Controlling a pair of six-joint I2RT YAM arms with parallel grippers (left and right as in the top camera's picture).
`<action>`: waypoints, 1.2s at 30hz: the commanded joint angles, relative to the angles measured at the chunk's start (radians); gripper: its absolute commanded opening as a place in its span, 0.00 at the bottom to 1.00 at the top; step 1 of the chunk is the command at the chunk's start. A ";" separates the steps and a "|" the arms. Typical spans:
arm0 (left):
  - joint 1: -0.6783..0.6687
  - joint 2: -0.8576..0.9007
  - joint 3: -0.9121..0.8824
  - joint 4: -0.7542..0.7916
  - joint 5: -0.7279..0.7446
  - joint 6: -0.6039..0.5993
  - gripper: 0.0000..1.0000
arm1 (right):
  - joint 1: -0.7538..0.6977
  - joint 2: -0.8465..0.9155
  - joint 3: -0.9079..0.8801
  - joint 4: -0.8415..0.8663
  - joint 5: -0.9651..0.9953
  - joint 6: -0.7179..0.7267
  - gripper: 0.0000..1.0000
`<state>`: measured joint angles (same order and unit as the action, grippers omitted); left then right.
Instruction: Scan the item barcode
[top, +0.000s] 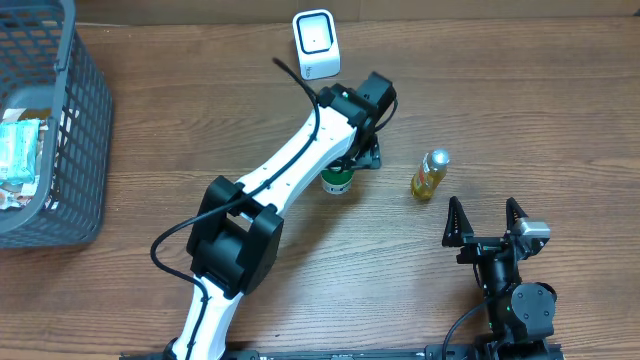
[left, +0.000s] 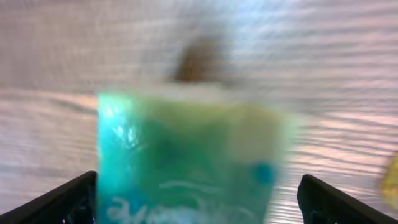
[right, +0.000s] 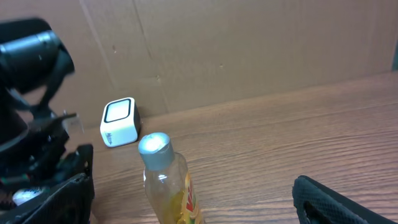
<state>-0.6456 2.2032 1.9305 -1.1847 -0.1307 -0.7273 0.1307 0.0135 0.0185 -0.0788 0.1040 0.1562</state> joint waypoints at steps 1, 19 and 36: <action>0.028 -0.032 0.130 -0.042 0.037 0.125 1.00 | -0.002 -0.011 -0.011 0.005 -0.002 -0.005 1.00; 0.155 -0.032 0.191 -0.136 0.325 0.290 0.80 | -0.002 -0.011 -0.011 0.005 -0.002 -0.005 1.00; 0.179 -0.032 0.147 -0.149 0.315 0.313 0.66 | -0.002 -0.011 -0.011 0.005 -0.002 -0.005 1.00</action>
<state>-0.4831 2.1990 2.0892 -1.3327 0.1764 -0.4400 0.1307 0.0135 0.0185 -0.0784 0.1040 0.1566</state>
